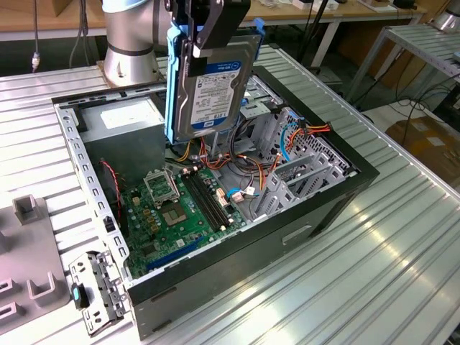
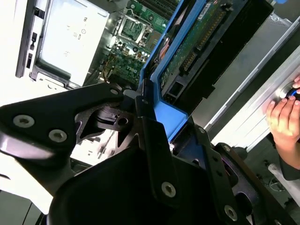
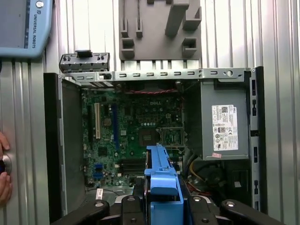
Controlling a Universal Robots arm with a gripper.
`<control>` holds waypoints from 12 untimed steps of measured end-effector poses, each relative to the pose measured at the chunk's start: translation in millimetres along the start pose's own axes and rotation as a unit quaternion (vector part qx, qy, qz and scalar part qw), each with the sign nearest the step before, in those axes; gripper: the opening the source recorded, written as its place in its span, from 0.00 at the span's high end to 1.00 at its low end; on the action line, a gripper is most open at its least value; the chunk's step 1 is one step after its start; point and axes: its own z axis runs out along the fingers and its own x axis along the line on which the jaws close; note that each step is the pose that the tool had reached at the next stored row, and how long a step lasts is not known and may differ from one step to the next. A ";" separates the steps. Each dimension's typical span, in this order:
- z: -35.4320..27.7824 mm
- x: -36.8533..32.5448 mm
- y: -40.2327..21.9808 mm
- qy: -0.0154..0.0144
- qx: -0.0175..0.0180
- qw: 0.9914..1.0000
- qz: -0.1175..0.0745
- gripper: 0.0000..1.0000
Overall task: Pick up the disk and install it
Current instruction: 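Insert the disk into the insertion slot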
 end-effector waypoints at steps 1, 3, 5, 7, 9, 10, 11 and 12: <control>0.0 2.4 -0.1 0.000 0.000 1.000 0.000 0.63; 0.1 5.2 -0.2 0.000 0.000 1.000 0.000 0.63; 0.1 5.5 -0.2 0.000 0.000 1.000 0.000 0.63; 0.1 5.6 -0.2 0.000 0.000 1.000 0.000 0.63; 0.1 5.7 -0.2 0.000 0.000 1.000 0.000 0.63; 0.1 5.7 -0.2 0.000 0.000 1.000 0.000 0.63; 0.1 5.7 -0.2 0.000 0.000 1.000 0.000 0.63; 0.1 5.7 -0.3 0.000 0.000 1.000 0.000 0.63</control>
